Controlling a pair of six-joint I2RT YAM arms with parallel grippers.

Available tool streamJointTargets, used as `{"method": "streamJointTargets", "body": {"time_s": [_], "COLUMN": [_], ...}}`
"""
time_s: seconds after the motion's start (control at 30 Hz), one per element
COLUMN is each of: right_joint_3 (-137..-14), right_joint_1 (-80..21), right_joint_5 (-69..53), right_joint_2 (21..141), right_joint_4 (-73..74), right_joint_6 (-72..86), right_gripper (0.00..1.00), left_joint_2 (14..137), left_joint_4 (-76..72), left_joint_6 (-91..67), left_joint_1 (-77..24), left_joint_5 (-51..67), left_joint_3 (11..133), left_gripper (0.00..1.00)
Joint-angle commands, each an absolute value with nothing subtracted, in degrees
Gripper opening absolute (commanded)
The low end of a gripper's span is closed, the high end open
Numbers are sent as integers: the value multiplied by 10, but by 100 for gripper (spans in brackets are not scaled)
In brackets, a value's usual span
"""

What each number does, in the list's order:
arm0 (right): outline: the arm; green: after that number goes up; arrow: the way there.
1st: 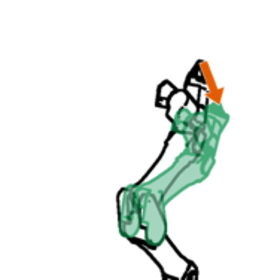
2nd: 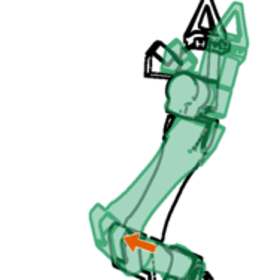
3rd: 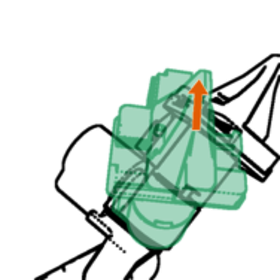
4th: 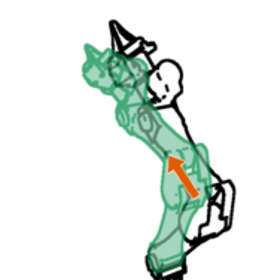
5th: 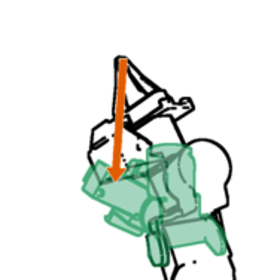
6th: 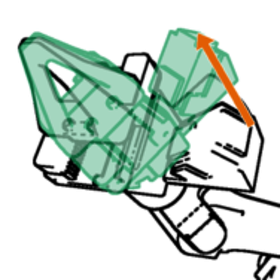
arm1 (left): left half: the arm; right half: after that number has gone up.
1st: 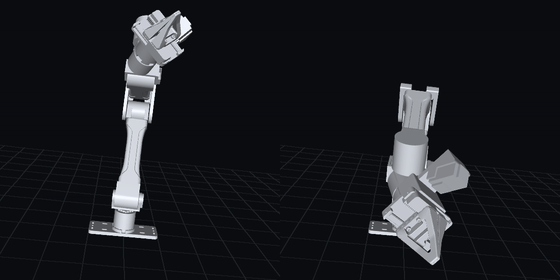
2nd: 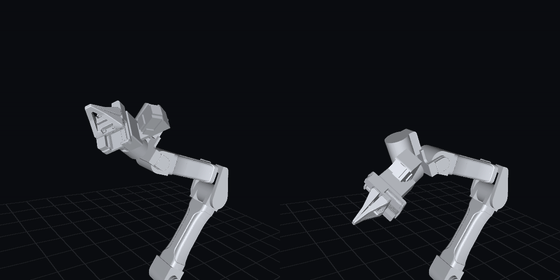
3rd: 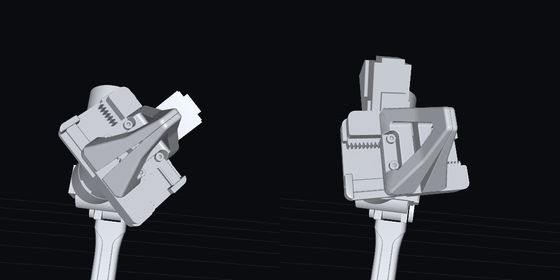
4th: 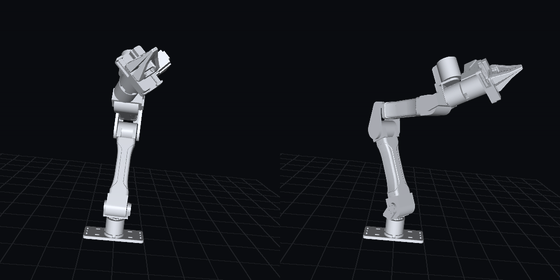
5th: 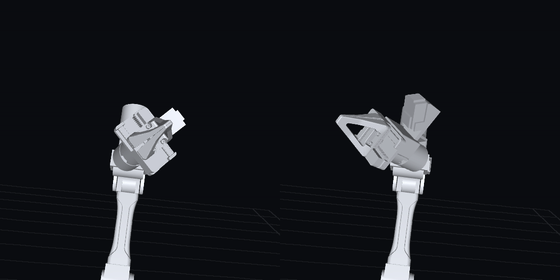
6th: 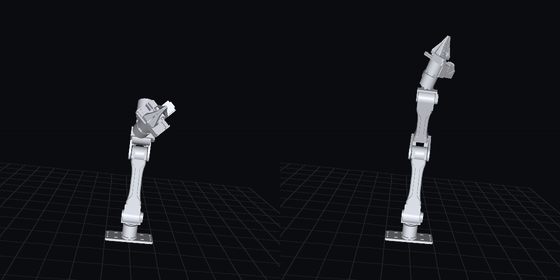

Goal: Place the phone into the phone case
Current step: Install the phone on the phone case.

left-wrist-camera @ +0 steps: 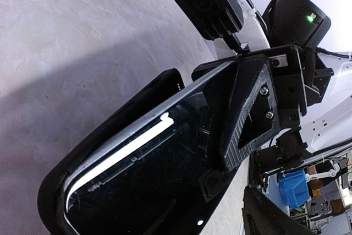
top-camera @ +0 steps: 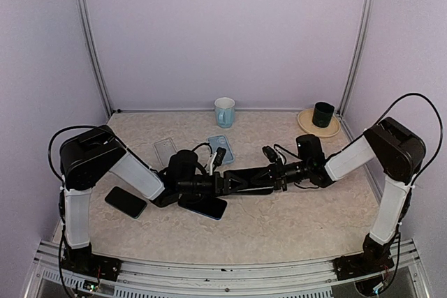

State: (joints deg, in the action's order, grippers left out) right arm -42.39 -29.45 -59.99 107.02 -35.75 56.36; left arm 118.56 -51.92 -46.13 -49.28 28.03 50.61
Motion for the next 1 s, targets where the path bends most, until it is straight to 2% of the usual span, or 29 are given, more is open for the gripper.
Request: {"method": "streamJointTargets", "body": {"time_s": [0.0, 0.13, 0.2, 0.7, 0.97], "right_joint_3": [-420, -418, -418, -416, -417], "right_joint_1": [-306, -309, -311, -328, -328], "right_joint_5": [-625, -627, -627, -612, -614], "right_joint_2": [1069, 1078, 1081, 1070, 1074], "right_joint_4": [-378, -378, -377, -349, -341], "right_joint_6": [537, 526, 517, 440, 431], "right_gripper": [0, 0, 0, 0, 0], "left_joint_2": [1159, 1157, 1158, 1153, 1154], "left_joint_4": [-570, -573, -576, -597, -632], "left_joint_6": [-455, -458, -465, -495, -508], "left_joint_1": [-492, -491, -490, -489, -488], "left_joint_5": [304, 310, 314, 333, 353], "left_joint_3": [501, 503, 505, 509, 504], "left_gripper": [71, 65, 58, 48, 34]}}
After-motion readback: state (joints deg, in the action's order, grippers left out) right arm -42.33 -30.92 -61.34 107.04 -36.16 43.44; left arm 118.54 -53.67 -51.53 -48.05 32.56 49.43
